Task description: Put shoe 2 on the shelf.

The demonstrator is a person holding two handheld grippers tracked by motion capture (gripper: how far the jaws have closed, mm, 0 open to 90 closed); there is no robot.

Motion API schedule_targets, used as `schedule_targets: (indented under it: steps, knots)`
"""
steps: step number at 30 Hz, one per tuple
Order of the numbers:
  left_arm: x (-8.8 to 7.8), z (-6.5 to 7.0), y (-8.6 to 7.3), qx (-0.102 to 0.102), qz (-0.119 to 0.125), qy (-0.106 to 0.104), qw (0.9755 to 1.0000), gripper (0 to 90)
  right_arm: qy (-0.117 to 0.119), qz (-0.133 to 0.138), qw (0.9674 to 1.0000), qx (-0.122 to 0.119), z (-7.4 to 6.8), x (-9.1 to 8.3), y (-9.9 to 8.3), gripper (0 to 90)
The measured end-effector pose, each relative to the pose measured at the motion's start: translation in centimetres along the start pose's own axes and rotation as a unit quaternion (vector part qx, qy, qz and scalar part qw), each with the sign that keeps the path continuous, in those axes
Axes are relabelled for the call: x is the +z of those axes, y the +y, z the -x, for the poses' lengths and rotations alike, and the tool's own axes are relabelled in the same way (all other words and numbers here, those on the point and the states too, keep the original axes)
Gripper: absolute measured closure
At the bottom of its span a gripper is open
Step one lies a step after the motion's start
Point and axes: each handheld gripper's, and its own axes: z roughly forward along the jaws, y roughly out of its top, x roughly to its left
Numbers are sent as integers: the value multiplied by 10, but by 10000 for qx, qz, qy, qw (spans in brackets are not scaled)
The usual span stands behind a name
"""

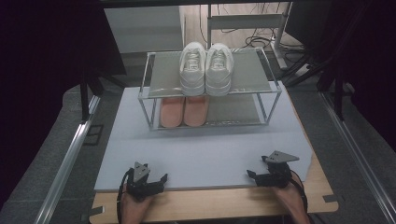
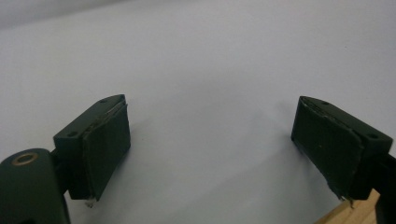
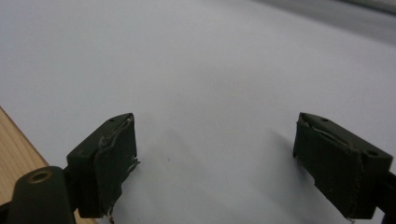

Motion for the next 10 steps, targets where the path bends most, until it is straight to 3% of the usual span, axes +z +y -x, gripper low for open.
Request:
schedule_targets:
  steps: [6, 10]
  knots:
    - [0, 0, 0, -1, 1, 1, 10000, 117, -128, 249, 9996, -99, -3, 3, -6, 108]
    - [0, 0, 0, -7, 1, 0, 10000, 117, -135, 250, 9996, -81, -3, 2, -7, 109]
